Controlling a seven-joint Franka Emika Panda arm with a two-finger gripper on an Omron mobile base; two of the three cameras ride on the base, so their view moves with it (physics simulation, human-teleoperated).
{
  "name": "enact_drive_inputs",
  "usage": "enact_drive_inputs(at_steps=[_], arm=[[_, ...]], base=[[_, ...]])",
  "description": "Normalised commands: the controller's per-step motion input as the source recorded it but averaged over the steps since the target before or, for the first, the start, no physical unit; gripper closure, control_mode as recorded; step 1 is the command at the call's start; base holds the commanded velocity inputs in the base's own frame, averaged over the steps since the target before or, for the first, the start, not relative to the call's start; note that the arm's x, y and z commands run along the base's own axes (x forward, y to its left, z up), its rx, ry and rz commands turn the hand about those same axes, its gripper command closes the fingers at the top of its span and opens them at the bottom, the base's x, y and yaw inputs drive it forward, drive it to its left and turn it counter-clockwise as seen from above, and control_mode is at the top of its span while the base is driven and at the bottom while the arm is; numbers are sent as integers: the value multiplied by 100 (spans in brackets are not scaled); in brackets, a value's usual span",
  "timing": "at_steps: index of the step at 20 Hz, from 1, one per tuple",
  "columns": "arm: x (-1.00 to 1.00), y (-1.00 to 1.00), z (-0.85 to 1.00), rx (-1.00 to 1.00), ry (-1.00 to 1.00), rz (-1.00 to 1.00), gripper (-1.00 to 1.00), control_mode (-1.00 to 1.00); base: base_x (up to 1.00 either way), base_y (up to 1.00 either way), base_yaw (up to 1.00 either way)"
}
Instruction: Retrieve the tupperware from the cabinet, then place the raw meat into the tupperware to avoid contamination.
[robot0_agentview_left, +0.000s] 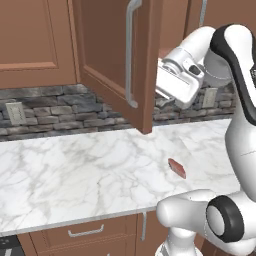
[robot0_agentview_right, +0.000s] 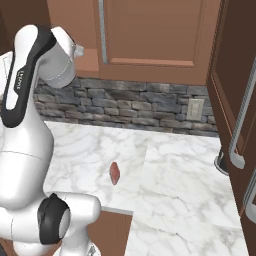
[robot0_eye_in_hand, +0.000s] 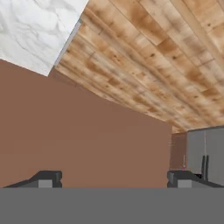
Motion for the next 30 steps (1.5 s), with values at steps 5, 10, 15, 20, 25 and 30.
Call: enact_drive_inputs(at_steps=[5,10,15,20,25,30], arm=[[-1,83,-11,-1,0,-10,-100,-100],[0,70,-15,-2,-1,-12,-100,-100],[0,49,-12,0,-2,-10,-100,-100],[-2,-1,-2,0,0,0,-100,-100],[3,-32,3,0,-5,5,-100,-100],[9,-64,11,-2,-14,10,-100,-100]], base=[[0,0,0],[0,0,0],[0,0,0],[0,0,0],[0,0,0],[0,0,0]])
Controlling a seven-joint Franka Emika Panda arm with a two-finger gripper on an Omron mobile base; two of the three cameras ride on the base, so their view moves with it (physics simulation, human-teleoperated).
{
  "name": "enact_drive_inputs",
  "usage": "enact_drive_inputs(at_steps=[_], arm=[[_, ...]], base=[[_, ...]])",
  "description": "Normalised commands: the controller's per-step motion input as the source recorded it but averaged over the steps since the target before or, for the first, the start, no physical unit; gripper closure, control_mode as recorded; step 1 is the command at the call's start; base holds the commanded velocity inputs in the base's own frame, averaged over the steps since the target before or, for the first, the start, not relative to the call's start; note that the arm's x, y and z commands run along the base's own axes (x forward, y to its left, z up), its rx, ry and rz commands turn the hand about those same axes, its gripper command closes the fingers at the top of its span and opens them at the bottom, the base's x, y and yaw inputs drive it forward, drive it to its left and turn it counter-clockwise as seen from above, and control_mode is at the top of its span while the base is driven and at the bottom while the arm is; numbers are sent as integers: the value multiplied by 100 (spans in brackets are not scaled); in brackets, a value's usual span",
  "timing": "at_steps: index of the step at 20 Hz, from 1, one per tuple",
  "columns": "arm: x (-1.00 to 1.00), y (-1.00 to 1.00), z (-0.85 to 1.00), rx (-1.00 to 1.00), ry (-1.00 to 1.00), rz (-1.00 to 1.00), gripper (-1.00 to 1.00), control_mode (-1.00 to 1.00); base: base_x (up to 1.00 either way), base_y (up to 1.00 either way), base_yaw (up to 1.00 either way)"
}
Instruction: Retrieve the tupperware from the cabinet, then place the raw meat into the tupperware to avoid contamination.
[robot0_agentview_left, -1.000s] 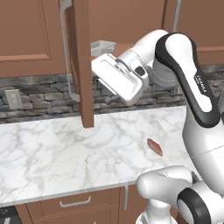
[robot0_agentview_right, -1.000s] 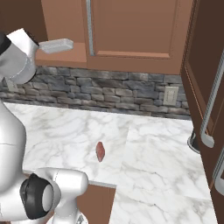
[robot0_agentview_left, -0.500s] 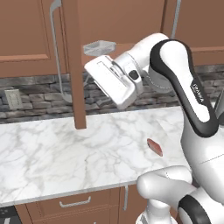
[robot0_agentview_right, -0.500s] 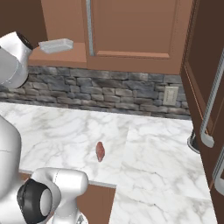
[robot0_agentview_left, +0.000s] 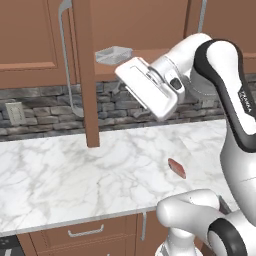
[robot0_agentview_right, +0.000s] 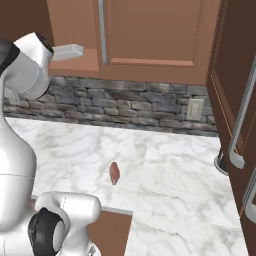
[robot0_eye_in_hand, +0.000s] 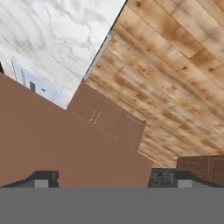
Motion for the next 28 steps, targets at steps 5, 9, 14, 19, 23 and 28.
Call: enact_drive_inputs(at_steps=[5,9,14,19,23,28], arm=[[16,-57,-3,-10,-22,26,-100,-100],[-9,-30,-32,-26,-21,31,-100,-100],[-7,-27,-29,-26,-22,33,-100,-100],[-7,-43,-21,-20,-26,31,-100,-100],[-4,-63,4,-7,-48,27,-100,-100],[-16,-61,12,-8,-49,17,-100,-100]], base=[[0,0,0],[0,0,0],[0,0,0],[0,0,0],[0,0,0],[0,0,0]])
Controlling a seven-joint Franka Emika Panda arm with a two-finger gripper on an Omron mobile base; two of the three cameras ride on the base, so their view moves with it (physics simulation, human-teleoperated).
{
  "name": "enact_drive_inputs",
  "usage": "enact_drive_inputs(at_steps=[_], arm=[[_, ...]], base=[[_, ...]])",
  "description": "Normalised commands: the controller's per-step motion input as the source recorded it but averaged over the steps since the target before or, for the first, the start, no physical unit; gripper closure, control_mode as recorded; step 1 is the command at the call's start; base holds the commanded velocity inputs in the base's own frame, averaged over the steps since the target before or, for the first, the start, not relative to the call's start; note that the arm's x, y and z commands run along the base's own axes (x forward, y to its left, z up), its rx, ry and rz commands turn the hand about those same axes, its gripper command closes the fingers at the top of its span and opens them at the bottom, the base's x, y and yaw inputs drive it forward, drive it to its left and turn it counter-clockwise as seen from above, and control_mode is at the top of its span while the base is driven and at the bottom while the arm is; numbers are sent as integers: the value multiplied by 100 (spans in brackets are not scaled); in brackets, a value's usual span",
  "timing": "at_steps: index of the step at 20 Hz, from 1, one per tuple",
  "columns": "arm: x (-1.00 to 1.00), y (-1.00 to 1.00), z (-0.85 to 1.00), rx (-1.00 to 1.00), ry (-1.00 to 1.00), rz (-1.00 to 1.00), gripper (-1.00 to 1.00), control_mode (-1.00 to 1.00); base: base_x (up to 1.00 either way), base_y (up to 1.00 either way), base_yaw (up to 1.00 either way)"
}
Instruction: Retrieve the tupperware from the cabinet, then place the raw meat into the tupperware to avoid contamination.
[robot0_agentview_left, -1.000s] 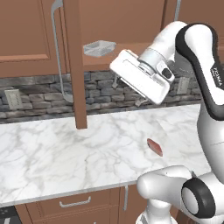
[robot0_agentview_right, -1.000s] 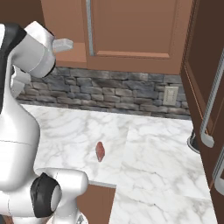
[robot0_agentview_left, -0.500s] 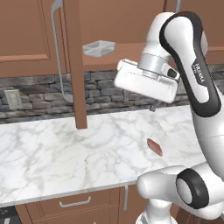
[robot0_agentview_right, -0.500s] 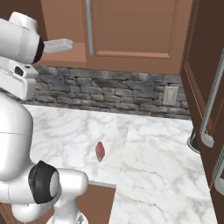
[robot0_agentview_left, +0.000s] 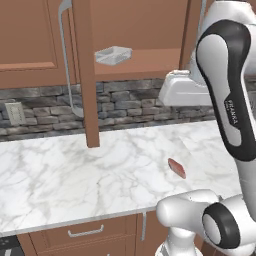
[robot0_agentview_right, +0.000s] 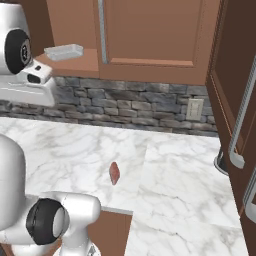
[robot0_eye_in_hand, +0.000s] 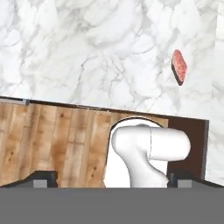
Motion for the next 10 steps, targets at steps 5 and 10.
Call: enact_drive_inputs(at_steps=[5,10], arm=[[-11,-41,21,-12,-45,11,-100,-100],[-5,-37,47,-10,-28,6,-100,-100]], base=[[0,0,0],[0,0,0]])
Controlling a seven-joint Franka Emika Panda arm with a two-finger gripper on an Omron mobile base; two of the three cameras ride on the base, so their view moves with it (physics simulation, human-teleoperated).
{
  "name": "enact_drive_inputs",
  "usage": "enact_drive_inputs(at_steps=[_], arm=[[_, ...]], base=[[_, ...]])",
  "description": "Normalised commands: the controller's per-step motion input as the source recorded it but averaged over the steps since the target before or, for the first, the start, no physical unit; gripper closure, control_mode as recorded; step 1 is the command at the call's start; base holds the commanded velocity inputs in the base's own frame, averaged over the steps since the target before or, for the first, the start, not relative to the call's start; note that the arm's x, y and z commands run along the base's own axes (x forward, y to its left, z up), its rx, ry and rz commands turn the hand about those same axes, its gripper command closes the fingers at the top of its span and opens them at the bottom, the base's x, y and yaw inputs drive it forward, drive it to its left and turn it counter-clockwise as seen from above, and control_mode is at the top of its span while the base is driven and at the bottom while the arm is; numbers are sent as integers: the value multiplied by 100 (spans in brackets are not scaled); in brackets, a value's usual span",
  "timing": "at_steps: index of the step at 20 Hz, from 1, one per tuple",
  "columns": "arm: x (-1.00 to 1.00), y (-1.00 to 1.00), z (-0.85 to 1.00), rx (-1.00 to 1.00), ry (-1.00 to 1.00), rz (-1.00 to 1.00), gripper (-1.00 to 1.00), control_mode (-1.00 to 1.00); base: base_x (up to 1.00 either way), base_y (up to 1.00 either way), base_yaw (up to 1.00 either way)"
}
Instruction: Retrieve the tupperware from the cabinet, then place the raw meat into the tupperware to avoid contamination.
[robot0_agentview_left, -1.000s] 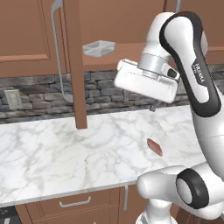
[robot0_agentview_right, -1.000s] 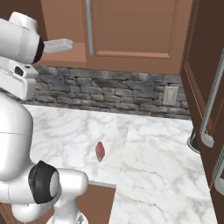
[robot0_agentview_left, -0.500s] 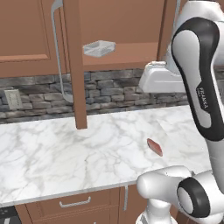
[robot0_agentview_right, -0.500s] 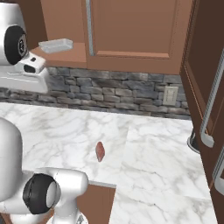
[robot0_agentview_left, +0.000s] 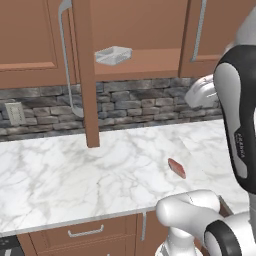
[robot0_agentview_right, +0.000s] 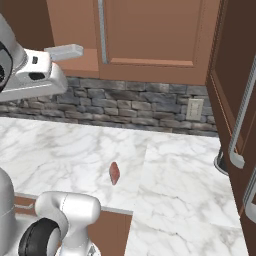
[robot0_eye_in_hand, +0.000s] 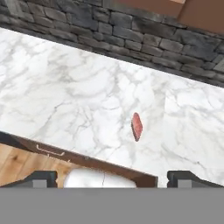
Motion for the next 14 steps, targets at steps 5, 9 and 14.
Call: enact_drive_inputs(at_steps=[5,9,14], arm=[[-10,-29,55,-2,-23,-8,-100,-100],[4,-26,36,4,-23,-20,-100,-100],[18,-15,18,6,-25,-25,-100,-100]], base=[[0,0,0],[0,0,0],[0,0,0]])
